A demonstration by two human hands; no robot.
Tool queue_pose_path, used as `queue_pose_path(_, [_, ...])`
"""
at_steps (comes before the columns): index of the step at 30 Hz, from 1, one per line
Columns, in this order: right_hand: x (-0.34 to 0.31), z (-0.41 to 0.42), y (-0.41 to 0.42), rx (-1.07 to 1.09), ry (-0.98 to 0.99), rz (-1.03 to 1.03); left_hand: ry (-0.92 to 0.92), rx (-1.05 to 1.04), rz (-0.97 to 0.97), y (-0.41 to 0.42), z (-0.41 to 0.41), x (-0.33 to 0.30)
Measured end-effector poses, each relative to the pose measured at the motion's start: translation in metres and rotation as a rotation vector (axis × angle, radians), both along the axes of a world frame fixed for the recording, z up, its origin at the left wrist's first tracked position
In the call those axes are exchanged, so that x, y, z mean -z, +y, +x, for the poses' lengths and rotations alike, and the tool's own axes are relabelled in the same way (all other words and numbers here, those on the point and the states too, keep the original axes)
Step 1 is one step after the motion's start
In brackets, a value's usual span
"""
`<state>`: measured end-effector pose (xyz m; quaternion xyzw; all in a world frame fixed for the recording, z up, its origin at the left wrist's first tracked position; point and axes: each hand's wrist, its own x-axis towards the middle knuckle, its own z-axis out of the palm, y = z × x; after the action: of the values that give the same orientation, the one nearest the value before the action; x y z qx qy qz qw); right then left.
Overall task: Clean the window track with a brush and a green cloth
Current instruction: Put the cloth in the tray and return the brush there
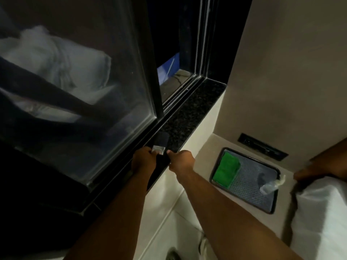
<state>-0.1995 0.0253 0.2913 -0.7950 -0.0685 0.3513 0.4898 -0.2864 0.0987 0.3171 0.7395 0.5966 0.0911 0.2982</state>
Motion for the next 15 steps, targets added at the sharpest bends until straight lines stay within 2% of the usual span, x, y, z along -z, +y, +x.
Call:
queue_pose_path(5, [-0.003,0.021,-0.002,0.101,0.164,0.062,-0.042,-0.046,-0.046,-0.002,0.029,0.001])
queue_pose_path(8, [-0.003,0.039,-0.012,0.111,0.218,0.099,-0.109,-0.009,-0.162,-0.020,0.065,0.005])
queue_pose_path(12, [-0.006,0.084,-0.057,0.222,0.317,0.270,-0.296,-0.035,-0.347,-0.045,0.114,0.015])
queue_pose_path(15, [0.009,0.136,-0.110,0.323,0.264,0.248,-0.342,0.057,-0.503,-0.079,0.165,0.028])
